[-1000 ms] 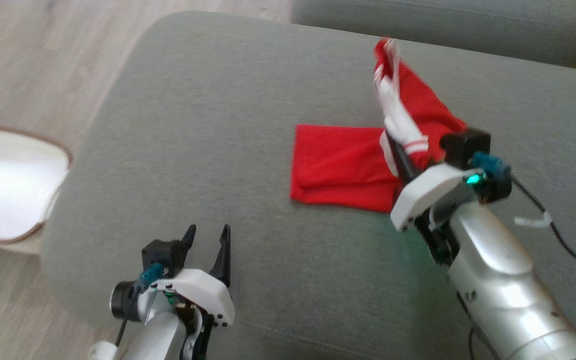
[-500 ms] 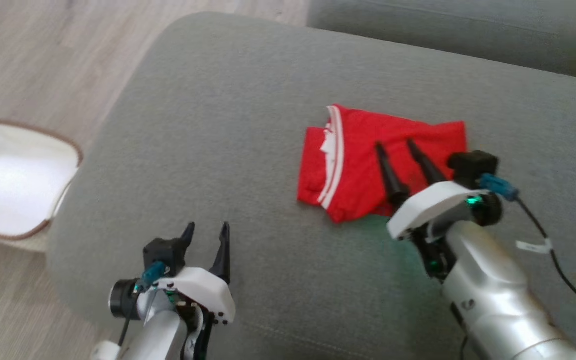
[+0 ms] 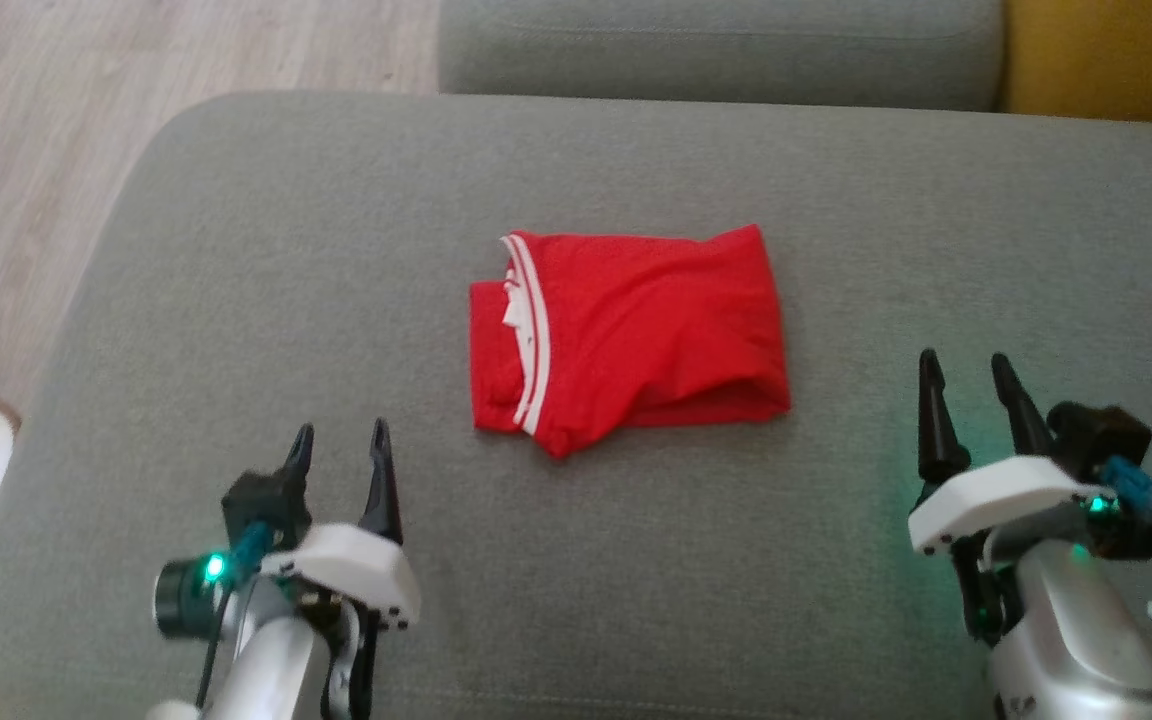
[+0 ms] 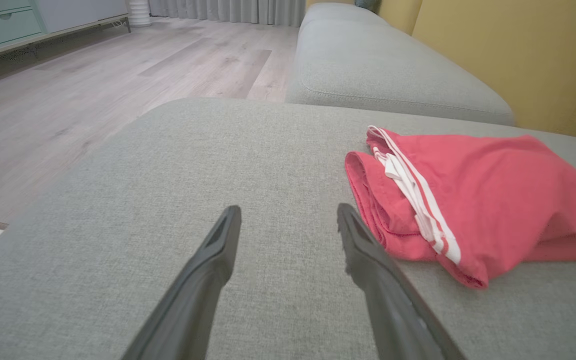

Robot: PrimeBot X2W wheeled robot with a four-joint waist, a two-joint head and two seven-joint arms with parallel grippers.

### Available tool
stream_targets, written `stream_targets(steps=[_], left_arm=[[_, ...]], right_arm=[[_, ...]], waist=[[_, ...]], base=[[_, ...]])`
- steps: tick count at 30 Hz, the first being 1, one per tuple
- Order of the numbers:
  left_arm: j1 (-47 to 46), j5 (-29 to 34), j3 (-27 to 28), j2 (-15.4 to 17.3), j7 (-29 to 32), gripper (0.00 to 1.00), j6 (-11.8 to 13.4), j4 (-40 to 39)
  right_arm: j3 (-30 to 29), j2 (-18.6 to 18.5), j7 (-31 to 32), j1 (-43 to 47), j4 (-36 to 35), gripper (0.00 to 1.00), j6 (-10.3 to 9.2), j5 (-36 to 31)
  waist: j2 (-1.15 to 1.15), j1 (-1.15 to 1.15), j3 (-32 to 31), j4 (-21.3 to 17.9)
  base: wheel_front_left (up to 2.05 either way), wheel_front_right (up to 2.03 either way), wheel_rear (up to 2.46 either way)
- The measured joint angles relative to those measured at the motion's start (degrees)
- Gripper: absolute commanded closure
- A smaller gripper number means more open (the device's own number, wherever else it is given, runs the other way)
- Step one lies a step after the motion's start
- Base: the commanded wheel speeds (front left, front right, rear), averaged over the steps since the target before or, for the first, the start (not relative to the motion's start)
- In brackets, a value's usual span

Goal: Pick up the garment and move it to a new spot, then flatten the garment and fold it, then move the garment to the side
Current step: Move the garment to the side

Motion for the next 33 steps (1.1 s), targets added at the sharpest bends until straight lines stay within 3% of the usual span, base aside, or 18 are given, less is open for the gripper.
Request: stream_targets(steps=[8, 17, 25, 33], left_arm=[[5.9, 0.3, 2.5, 0.0, 0.0, 0.00, 0.4, -2.4], [7.1, 0.3, 2.6, 0.1, 0.0, 0.00, 0.3, -2.7], [3.2, -1.8, -1.5, 0.0, 0.0, 0.00, -0.1, -3.3], [2.2, -2.9, -2.2, 0.0, 0.0, 0.00, -0.1, -3.1]], right_arm=[[1.9, 0.6, 0.0, 3.7, -0.8, 0.00, 0.00, 2.6], [3.6, 0.7, 0.0, 4.6, -0.6, 0.00, 0.00, 2.6], [8.1, 0.7, 0.0, -4.4, 7.0, 0.00, 0.00, 3.3], [2.3, 0.5, 1.9, -16.4, 20.2, 0.00, 0.00, 1.0]], waist=[[0.00, 0.00, -1.9, -2.8], [0.00, 0.00, -1.6, -2.5], [0.00, 0.01, 3.1, 1.5], [0.00, 0.01, 7.6, 8.2]], base=[[0.00, 0.00, 0.00], [0.00, 0.00, 0.00], [0.00, 0.00, 0.00], [0.00, 0.00, 0.00]])
